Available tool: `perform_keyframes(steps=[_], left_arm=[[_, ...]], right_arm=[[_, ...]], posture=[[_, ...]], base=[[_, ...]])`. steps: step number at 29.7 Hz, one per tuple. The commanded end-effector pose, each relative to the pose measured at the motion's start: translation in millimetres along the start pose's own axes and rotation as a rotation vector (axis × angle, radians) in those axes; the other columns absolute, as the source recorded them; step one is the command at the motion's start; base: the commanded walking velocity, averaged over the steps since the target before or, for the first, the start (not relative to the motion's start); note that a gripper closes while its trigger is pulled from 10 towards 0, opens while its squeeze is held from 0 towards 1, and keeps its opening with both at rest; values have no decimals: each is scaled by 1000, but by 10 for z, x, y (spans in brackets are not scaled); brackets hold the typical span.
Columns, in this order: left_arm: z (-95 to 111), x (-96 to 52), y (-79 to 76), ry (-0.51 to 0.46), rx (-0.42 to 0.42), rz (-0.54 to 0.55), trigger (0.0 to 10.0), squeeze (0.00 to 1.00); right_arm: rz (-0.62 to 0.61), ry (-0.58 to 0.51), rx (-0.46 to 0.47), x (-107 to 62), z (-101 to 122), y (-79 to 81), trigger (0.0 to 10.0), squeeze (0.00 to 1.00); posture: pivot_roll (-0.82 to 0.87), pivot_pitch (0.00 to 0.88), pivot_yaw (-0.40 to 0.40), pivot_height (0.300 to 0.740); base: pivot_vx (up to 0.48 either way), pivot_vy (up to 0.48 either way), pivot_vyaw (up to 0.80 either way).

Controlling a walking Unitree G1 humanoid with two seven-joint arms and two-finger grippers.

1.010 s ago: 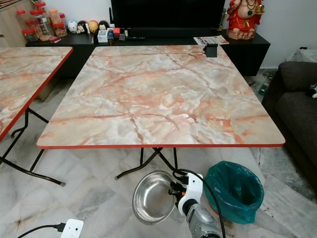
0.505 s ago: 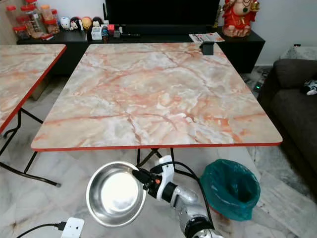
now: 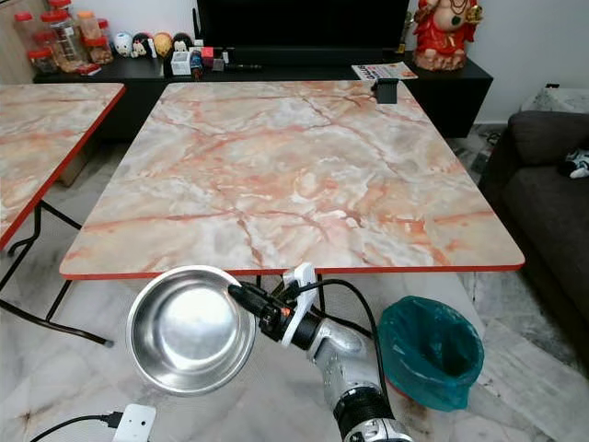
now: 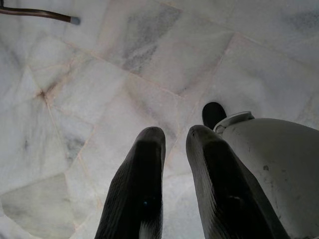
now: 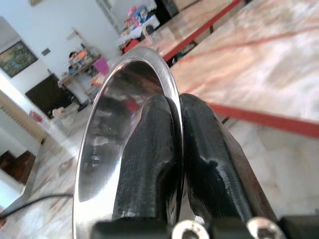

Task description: Setting the table

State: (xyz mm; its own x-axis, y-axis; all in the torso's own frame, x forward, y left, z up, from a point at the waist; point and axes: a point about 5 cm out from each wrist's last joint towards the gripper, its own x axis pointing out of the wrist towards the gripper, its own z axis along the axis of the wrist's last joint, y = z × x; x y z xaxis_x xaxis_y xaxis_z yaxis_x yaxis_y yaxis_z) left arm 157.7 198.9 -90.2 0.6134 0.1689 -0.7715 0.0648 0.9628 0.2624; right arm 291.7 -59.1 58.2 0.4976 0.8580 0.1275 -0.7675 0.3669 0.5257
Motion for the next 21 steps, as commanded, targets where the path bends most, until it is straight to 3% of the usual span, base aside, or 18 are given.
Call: perform_keyframes(steps=[1, 7, 14, 17, 19, 21], left_arm=[[-39, -11, -16, 12, 0, -2, 10000, 0], [-37, -12, -21, 11, -4, -2, 10000, 0], [-31, -10, -28, 11, -3, -4, 10000, 0], [-18, -6, -32, 8, -5, -4, 10000, 0], [-10, -4, -33, 7, -5, -4, 10000, 0], [-8, -3, -32, 7, -5, -4, 10000, 0]], right_arm=[[-3, -76, -45, 101, 209, 15, 10000, 0], [-51, -219, -65, 160, 531, 2, 10000, 0], [-233, -359, -62, 117, 807, -157, 10000, 0], [-385, -388, -71, 38, 857, -281, 10000, 0], [-575, -438, -67, -90, 910, -420, 10000, 0], [-641, -459, -58, -146, 934, -469, 10000, 0]], posture=[[47, 30, -6, 740], [47, 31, -6, 740], [47, 30, -8, 740], [49, 29, -8, 740], [49, 28, -7, 740], [49, 28, -7, 740]], base=[[0, 0, 0], [0, 0, 0], [0, 0, 0], [0, 0, 0], [0, 0, 0], [0, 0, 0]])
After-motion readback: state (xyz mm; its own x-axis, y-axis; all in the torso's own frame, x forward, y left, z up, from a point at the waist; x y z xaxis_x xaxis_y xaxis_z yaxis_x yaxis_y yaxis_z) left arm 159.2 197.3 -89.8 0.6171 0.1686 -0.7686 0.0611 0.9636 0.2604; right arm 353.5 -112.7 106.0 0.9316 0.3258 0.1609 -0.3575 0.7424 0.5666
